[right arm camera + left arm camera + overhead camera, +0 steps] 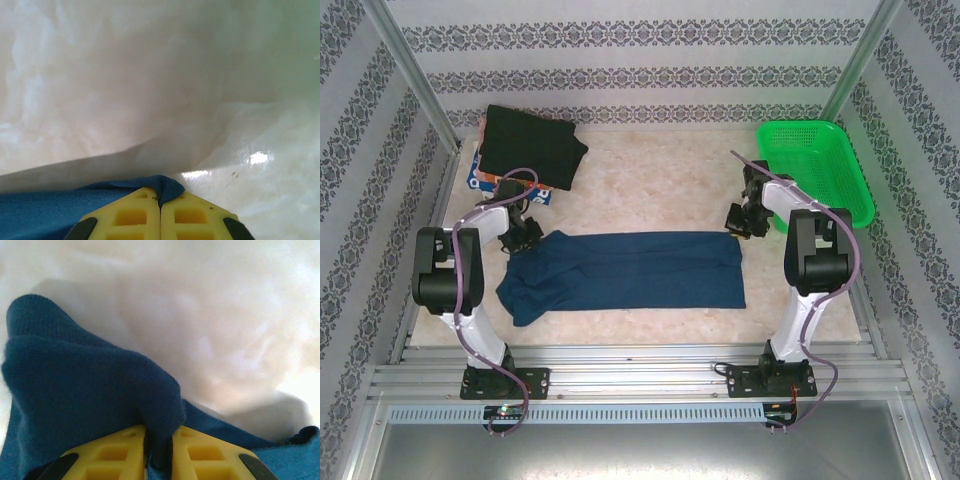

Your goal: Fold and stack the t-shirts

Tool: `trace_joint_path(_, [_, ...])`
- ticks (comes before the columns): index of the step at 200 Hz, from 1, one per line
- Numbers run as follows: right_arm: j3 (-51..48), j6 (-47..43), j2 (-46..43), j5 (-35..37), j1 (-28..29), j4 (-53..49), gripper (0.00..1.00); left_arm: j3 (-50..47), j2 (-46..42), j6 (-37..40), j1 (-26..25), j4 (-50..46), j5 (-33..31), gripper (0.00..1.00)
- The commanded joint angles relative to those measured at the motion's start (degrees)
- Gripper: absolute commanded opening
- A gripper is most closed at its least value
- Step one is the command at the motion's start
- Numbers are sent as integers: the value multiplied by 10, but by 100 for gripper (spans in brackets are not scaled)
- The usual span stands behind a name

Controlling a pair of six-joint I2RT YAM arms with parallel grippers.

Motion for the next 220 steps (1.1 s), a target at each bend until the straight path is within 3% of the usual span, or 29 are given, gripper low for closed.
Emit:
trace_joint_path(1, [21,-16,14,27,-12,-19,15,24,21,20,-1,7,2,25])
trace_joint_path(17, [21,-22,0,9,-12,-13,31,40,-1,19,-1,-11,5,52])
trace_joint_path(35, [16,-31,-35,-23,-12,-2,44,48,-55,18,-2,-22,2,65])
trace_joint_path(62, [-20,-63,-126,-76,-12,27,67,65,-120,31,-12,-36,19,72])
trace_joint_path(90, [-90,-94,-249,-148,-11,80,90,95,-106,84,-25,-40,105,74])
trace_joint_path(119, [-124,-108,-320,-201,-11,68,94,152,-37,164,-56,-90,113,71])
trace_joint_path(142, [-151,-105,-350,-228,-8,69,95,189,30,203,-63,-129,110,63])
trace_joint_path(220, [-159,-108,-370,-245,0,67,97,256,129,263,-74,-175,50,48])
